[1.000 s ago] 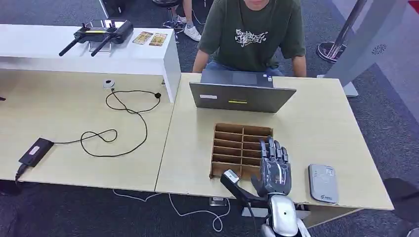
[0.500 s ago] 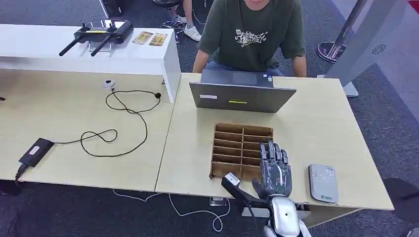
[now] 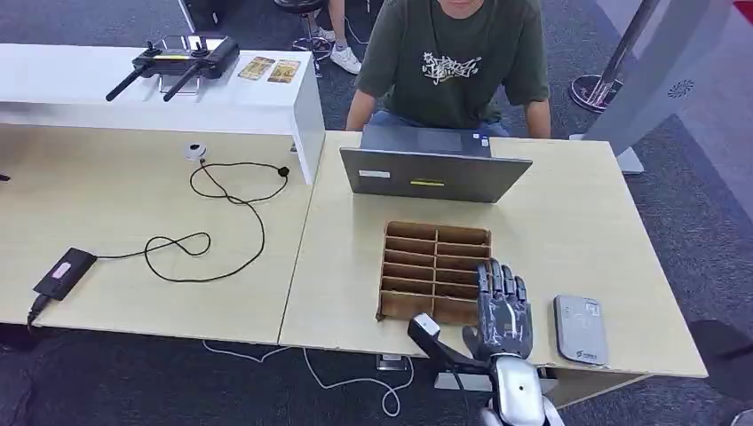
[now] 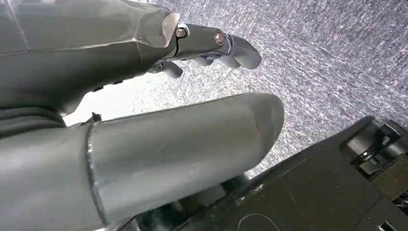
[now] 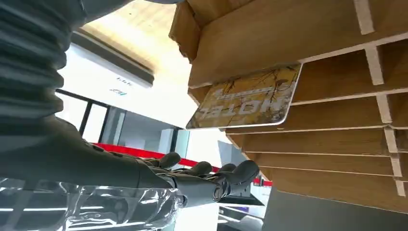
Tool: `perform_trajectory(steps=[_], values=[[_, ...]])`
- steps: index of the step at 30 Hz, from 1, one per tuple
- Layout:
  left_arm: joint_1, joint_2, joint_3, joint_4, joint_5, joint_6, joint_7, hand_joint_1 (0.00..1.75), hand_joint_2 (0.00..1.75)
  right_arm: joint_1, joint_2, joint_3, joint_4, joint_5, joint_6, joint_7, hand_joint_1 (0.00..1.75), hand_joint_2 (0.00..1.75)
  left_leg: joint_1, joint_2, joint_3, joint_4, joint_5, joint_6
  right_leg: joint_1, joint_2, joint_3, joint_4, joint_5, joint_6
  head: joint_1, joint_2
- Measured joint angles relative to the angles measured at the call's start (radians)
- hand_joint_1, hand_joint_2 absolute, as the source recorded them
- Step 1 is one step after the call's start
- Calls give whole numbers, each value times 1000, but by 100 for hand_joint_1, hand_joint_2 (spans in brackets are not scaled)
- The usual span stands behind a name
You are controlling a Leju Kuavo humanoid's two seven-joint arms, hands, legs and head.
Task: Pass the card to the sensor for recognition and then transmit it.
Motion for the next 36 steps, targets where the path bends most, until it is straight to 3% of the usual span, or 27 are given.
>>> perform_trajectory(steps=[23, 36], values=[[0, 0, 0, 0, -7, -1, 0, 0, 0, 13, -14, 0, -46, 0, -2, 14, 0, 175, 0, 0, 0, 0, 0, 0, 0, 0, 0, 0, 0, 0, 0, 0], [0, -1, 0, 0, -7, -1, 0, 0, 0, 15, -14, 0, -49, 0, 0, -10, 0, 175, 0, 0, 0, 0, 0, 0, 0, 0, 0, 0, 0, 0, 0, 0]])
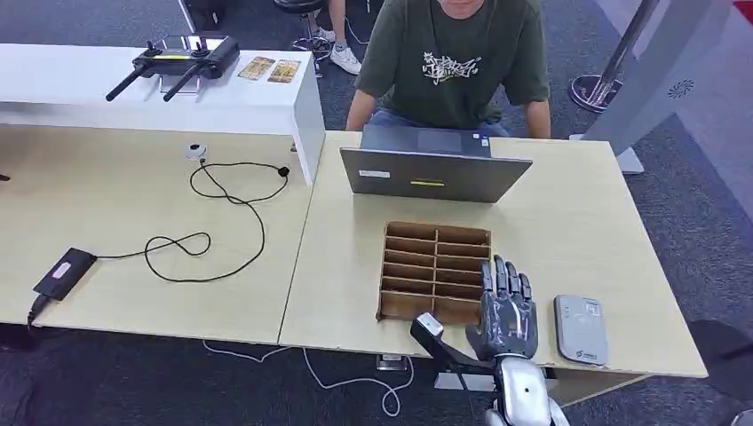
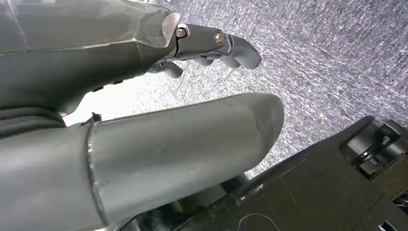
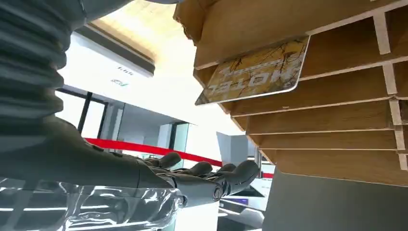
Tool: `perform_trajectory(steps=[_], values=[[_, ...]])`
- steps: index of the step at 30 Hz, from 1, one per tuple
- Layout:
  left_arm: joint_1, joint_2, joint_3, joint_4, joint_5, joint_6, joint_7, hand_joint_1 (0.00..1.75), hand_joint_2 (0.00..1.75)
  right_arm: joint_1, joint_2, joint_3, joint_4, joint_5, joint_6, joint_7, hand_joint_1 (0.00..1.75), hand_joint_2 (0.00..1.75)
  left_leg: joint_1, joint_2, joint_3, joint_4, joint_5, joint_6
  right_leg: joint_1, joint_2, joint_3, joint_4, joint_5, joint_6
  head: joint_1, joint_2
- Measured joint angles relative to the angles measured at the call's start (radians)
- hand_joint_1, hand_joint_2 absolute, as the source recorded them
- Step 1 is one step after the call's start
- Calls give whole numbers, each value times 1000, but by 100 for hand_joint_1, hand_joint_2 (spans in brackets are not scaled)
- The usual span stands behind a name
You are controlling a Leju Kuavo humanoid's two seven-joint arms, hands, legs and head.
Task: Pass the card to the sensor for recognition and then transmit it.
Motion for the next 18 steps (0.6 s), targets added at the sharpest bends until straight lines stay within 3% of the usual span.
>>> perform_trajectory(steps=[18], values=[[0, -1, 0, 0, 8, 3, 0, 0, 0, 0, 11, 0, 15, 0, -2, -10, 0, 175, 0, 0, 0, 0, 0, 0, 0, 0, 0, 0, 0, 0, 0, 0]])
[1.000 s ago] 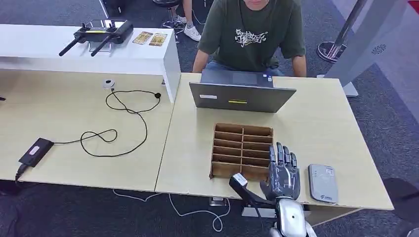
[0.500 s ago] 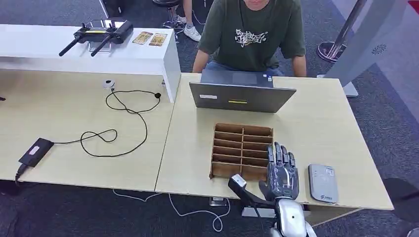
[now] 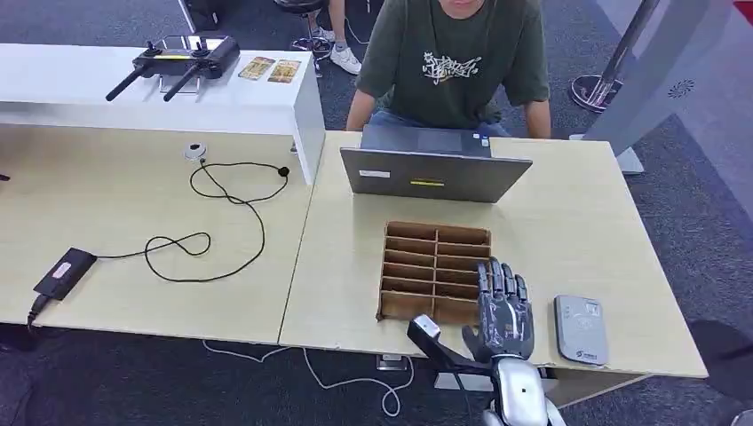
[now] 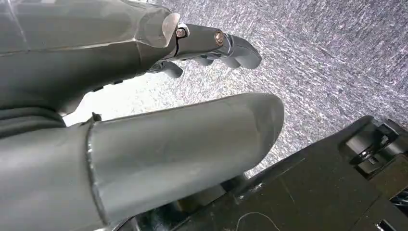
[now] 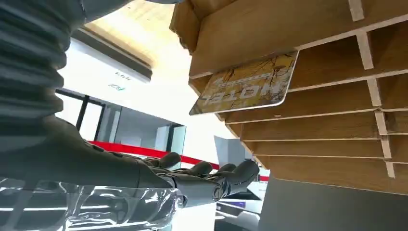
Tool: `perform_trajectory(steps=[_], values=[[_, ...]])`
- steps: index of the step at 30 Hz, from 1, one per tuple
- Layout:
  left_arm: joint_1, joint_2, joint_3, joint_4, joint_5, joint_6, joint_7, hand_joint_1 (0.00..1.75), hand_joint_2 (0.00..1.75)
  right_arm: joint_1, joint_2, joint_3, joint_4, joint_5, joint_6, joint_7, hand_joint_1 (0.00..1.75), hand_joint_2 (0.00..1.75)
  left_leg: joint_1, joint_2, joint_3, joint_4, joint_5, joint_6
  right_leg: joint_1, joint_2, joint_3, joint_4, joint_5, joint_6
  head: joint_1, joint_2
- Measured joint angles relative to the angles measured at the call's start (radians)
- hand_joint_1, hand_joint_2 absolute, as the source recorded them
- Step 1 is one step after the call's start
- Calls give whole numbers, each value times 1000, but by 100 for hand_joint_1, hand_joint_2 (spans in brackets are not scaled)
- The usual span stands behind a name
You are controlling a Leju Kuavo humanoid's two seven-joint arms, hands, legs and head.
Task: Pass the card to the sensor for recognition and then transmit it.
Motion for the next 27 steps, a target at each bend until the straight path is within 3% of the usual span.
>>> perform_trajectory(steps=[3, 4, 5, 27], values=[[0, 0, 0, 0, 0, 0, 0, 0, 0, 0, 0, 0, 1, 0, 0, -2, 5, 175, 0, 0, 0, 0, 0, 0, 0, 0, 0, 0, 0, 0, 0, 0], [0, 0, 0, 0, 0, 0, 0, 0, 0, 0, 0, 0, 1, 0, 0, -2, 140, 175, 0, 0, 0, 0, 0, 0, 0, 0, 0, 0, 0, 0, 0, 0], [0, 0, 0, 0, 0, 0, 0, 0, 0, 0, 0, 0, 1, 0, 0, -2, 175, 175, 0, 0, 0, 0, 0, 0, 0, 0, 0, 0, 0, 0, 0, 0], [0, 0, 0, 0, -1, 0, 0, 0, 0, -1, 0, 0, 4, 0, -11, -17, 175, 175, 0, 0, 0, 0, 0, 0, 0, 0, 0, 0, 0, 0, 0, 0]])
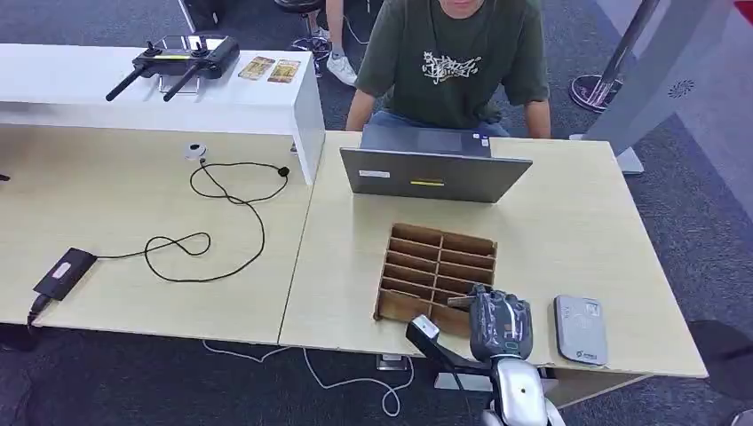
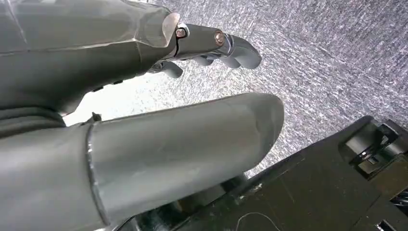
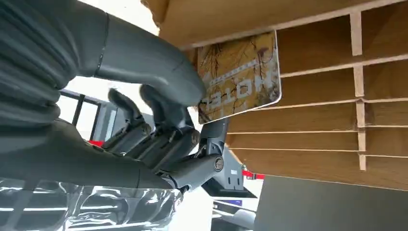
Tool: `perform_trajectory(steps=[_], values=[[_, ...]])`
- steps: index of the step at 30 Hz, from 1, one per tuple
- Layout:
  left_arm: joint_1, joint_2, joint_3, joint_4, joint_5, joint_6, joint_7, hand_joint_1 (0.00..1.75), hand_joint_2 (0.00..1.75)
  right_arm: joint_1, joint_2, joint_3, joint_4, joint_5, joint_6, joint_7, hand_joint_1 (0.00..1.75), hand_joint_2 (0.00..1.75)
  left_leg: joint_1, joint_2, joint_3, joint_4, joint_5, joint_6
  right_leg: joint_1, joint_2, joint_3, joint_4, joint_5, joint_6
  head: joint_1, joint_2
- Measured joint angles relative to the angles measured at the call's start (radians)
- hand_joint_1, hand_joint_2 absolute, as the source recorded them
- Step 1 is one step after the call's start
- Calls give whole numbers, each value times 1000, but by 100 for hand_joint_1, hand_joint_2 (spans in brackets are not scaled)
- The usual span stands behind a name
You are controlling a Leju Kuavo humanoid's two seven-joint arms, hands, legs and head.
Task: Pass the card to the sensor for recognition and then transmit it.
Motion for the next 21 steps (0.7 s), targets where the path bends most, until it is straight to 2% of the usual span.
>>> perform_trajectory(steps=[12, 21], values=[[0, 0, 0, 0, 0, 0, 0, 0, 0, -2, 3, -1, 1, 0, -1, -14, 175, 175, 0, 0, 0, 0, 0, 0, 0, 0, 0, 0, 0, 0, 0, 0], [0, 0, 0, 0, 1, 3, 0, 0, 0, -3, 6, -12, 2, 0, -31, -16, 175, 175, 0, 0, 0, 0, 0, 0, 0, 0, 0, 0, 0, 0, 0, 0]])
